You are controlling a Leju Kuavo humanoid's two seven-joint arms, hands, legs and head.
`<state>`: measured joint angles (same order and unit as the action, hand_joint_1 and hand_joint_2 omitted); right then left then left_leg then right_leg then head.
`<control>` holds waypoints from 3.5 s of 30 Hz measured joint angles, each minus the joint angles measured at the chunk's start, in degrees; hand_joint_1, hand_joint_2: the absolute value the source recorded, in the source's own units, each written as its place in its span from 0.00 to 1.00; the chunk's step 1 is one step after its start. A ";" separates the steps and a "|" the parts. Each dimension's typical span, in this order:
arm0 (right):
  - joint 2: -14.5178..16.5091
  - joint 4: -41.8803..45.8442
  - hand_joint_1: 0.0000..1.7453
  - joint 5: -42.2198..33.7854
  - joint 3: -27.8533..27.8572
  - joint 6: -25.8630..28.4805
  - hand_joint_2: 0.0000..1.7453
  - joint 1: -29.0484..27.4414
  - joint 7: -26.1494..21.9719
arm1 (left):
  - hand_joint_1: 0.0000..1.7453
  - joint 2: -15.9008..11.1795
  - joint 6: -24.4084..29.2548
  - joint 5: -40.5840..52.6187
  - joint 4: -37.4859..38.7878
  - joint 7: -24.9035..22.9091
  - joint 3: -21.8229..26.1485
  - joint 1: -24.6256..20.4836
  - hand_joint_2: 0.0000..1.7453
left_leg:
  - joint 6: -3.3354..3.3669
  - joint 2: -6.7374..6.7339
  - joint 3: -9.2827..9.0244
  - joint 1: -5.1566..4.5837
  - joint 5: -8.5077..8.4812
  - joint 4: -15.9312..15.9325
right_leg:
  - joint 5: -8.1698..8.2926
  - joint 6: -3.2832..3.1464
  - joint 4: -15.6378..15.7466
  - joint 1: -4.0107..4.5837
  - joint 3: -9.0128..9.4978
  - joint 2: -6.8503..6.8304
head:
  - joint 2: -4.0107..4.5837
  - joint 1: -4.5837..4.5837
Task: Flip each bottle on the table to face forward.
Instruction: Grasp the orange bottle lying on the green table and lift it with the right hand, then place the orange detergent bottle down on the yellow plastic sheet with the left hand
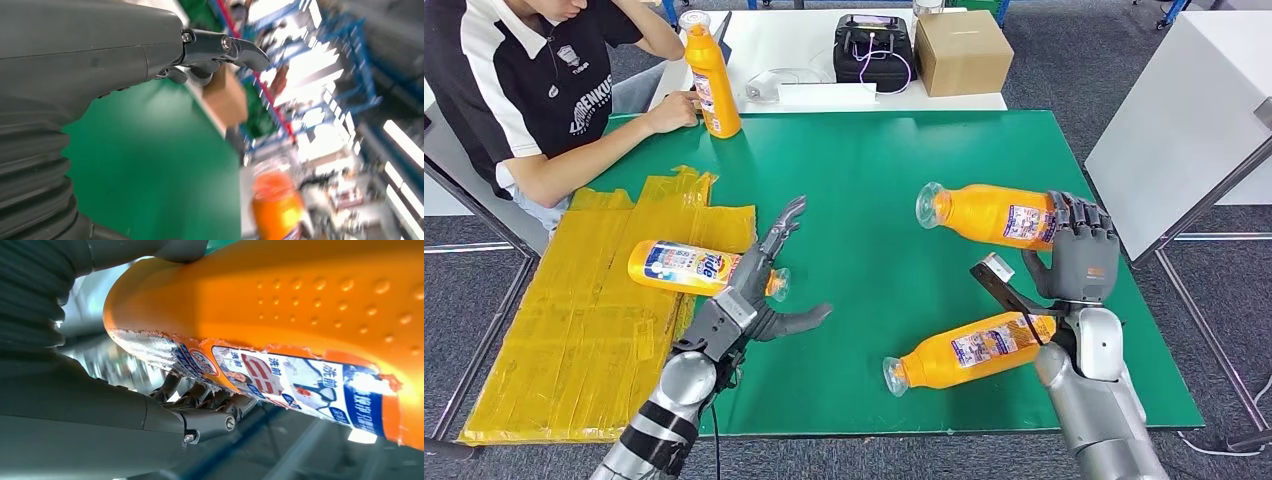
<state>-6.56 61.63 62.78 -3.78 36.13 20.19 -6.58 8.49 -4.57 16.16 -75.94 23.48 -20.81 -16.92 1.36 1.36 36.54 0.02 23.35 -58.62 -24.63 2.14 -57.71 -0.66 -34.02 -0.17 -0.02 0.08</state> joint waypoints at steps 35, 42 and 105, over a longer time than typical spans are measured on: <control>20.08 5.38 1.00 -40.57 -7.31 -25.77 1.00 -4.14 -17.44 | 0.00 1.26 12.44 10.54 -0.11 -0.83 -8.52 -4.09 1.00 | -0.03 -0.10 0.08 0.03 -0.01 0.01 | 0.00 0.00 -0.02 0.01 -0.12 0.07 | 0.00 0.01; 21.35 4.38 1.00 -38.95 -11.53 -26.25 1.00 -3.39 -16.42 | 0.00 2.02 12.26 10.25 -0.86 -0.80 -9.64 -3.89 1.00 | -0.03 -0.10 0.08 0.05 -0.02 0.02 | 0.00 -0.01 -0.02 0.02 -0.12 0.07 | 0.00 0.00; 23.87 -7.63 1.00 -35.89 -22.92 -24.11 1.00 0.32 -14.27 | 1.00 4.49 4.39 -3.64 16.99 0.54 -1.70 -11.37 1.00 | -0.05 -0.09 0.10 0.05 -0.04 0.01 | 0.00 -0.01 -0.04 0.01 -0.14 0.07 | 0.00 0.02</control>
<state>17.31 54.00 26.88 -26.70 12.02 20.51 -20.85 12.98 -0.17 12.52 -58.95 24.02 -22.52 -28.29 1.30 1.28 36.64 0.07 23.31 -58.61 -24.62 2.13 -57.75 -0.64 -34.15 -0.11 -0.02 0.10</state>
